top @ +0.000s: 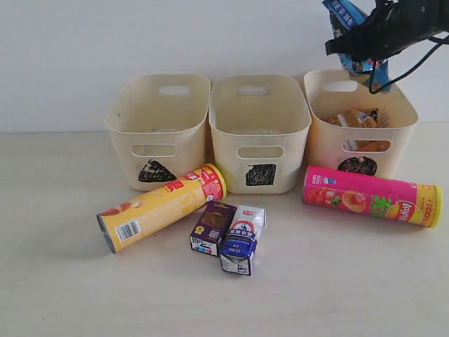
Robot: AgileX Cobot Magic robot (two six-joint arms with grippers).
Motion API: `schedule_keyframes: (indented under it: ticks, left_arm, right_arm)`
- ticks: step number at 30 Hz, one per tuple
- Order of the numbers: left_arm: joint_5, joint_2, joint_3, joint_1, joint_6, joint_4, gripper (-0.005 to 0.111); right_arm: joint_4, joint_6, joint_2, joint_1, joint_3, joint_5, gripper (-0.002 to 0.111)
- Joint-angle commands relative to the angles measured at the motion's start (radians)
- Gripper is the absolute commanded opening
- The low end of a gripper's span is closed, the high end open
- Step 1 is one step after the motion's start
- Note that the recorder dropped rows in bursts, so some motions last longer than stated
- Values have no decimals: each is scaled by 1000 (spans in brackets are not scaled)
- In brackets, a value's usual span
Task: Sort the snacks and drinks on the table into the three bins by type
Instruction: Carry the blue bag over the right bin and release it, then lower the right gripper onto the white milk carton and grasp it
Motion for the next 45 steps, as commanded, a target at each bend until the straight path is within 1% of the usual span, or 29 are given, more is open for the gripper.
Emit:
schedule_keyframes:
  ticks: [1, 2, 7, 8, 10, 19, 21, 28, 30, 31, 34, 37, 40, 42, 45]
  left_arm:
    - [1, -3, 3, 3, -8, 5, 4]
    - [1, -3, 3, 3, -8, 5, 4]
    - [1, -3, 3, 3, -8, 5, 4]
    - [1, -3, 3, 3, -8, 5, 4]
    - [1, -3, 3, 3, -8, 5, 4]
    - [1, -3, 3, 3, -8, 5, 4]
    - [1, -3, 3, 3, -8, 5, 4]
    - [1, -3, 3, 3, -8, 5, 4]
    - [1, -3, 3, 3, -8, 5, 4]
    - [1, -3, 3, 3, -8, 5, 4]
    - [1, -3, 3, 3, -8, 5, 4]
    - [1, -3, 3, 3, -8, 5, 4]
    - [1, -3, 3, 3, -8, 5, 4]
    - [1, -3, 3, 3, -8, 5, 4]
    - [1, -3, 3, 3, -8, 5, 4]
  right_arm:
    - [17, -8, 63, -6, -89, 44, 13]
    - [17, -12, 77, -6, -101, 59, 18]
    - [17, -43, 120, -6, -141, 109, 60]
    - [17, -43, 122, -6, -141, 109, 67]
    - [17, -43, 122, -6, -141, 113, 74]
    - [17, -62, 64, -6, -141, 181, 74]
    - [17, -81, 38, -6, -141, 233, 74]
    - [17, -246, -52, -6, -141, 480, 74]
    - [17, -274, -73, -6, -141, 557, 71]
    - [17, -291, -88, -6, -141, 593, 66]
    - [17, -309, -124, -6, -141, 670, 46]
    - [22, -309, -151, -6, -141, 736, 24]
    - [69, -325, -168, -4, -141, 823, 1]
    - [118, -348, -169, -4, -141, 879, 0]
    - [190, -362, -169, 0, -141, 879, 0]
